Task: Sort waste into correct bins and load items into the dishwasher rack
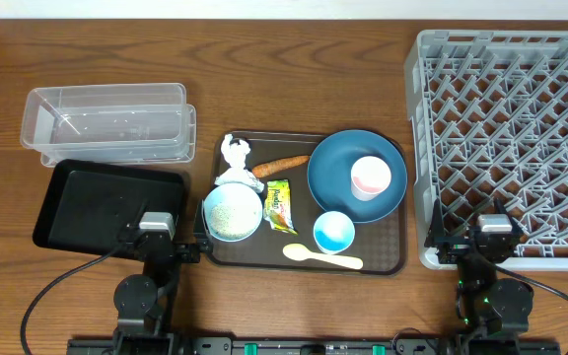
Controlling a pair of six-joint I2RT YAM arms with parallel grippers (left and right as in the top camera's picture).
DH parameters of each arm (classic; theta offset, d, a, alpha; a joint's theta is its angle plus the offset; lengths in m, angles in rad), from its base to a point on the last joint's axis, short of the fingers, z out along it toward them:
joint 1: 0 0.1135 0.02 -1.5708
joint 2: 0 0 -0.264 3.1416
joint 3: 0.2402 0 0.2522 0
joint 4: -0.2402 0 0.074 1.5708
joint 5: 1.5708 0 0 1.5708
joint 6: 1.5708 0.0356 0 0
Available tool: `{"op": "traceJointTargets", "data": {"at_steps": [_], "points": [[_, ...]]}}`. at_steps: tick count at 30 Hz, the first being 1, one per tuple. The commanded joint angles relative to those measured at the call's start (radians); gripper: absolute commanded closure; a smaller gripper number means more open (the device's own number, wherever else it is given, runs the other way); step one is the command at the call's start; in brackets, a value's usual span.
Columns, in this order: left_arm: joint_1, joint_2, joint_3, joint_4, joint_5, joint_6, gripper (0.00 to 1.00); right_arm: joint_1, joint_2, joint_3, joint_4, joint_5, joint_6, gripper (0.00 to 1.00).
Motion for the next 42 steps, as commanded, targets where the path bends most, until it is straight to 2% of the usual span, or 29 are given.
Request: {"op": "traceJointTargets", "data": {"at_steps": [1,14,22,26,30,36,42], "points": [[0.002,-0.007,-0.01,-0.044,-0.001,0.017,0.02,0.017,-0.006,-0.001,-0.003,0.004,-0.016,0.01],[0.002,-0.007,-0.01,-0.044,0.0,0.015,0.02,0.017,-0.006,-0.001,0.012,-0.022,0.019,0.01],[0.002,0.005,0.009,-0.052,-0.001,-0.098,0.02,0.017,-0.003,0.02,0.054,-0.014,0.086,0.01],[0.002,0.061,0.061,-0.053,0.003,-0.097,0.02,0.017,0.029,0.076,0.05,-0.01,0.086,0.01],[0.002,0.185,0.162,-0.079,0.027,-0.098,0.02,0.017,0.135,0.166,0.05,-0.008,0.085,0.01],[0.002,0.442,0.416,-0.244,0.034,-0.097,0.02,0.017,0.405,0.364,0.024,-0.013,0.086,0.01],[0.002,0.701,0.743,-0.539,0.064,-0.097,0.02,0.017,0.719,0.651,-0.159,-0.081,0.085,0.01]]}}
